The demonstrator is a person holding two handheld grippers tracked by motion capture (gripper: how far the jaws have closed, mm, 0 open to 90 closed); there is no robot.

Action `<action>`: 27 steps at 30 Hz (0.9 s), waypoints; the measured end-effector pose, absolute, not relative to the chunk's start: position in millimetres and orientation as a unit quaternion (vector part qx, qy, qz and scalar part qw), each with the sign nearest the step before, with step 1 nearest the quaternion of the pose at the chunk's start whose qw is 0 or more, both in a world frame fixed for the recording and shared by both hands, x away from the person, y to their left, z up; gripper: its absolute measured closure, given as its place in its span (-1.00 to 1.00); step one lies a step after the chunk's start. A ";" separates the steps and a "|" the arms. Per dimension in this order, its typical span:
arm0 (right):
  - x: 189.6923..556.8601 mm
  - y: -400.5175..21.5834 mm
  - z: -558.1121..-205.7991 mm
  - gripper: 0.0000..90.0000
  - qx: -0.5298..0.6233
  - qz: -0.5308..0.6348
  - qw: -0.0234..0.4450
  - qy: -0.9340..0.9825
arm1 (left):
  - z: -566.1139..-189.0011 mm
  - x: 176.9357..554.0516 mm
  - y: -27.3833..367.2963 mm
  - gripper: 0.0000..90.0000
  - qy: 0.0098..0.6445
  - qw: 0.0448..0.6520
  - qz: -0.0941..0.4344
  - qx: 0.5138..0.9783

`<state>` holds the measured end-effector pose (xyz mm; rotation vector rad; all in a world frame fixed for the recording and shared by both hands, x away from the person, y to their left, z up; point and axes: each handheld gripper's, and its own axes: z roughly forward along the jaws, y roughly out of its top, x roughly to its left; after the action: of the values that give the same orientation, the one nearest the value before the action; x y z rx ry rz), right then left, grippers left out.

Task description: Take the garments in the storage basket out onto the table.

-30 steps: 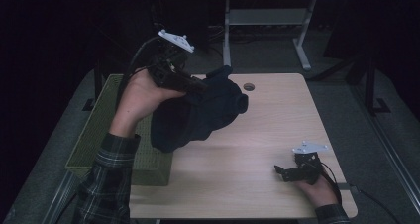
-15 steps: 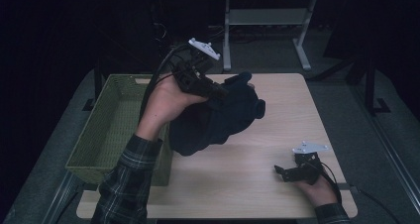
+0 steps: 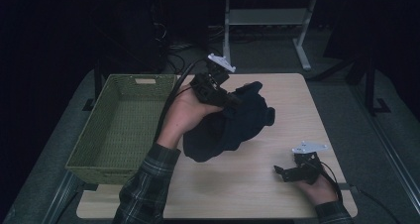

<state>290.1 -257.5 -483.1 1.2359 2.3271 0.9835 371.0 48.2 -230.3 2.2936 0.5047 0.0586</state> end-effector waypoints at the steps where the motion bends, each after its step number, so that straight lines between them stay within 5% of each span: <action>1: 289.9 -257.5 -483.1 -0.94 0.433 0.345 0.163 0.817 | -232.6 371.1 45.6 0.79 0.198 0.384 0.024 0.901; 27: 286.7 -257.8 -483.2 -0.94 0.432 0.347 0.162 0.817 | -323.3 381.6 8.8 0.79 0.221 0.369 -0.022 0.903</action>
<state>286.7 -257.8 -483.2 1.2320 2.3319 0.9902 381.6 8.8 -323.3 2.3170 0.5674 -0.0566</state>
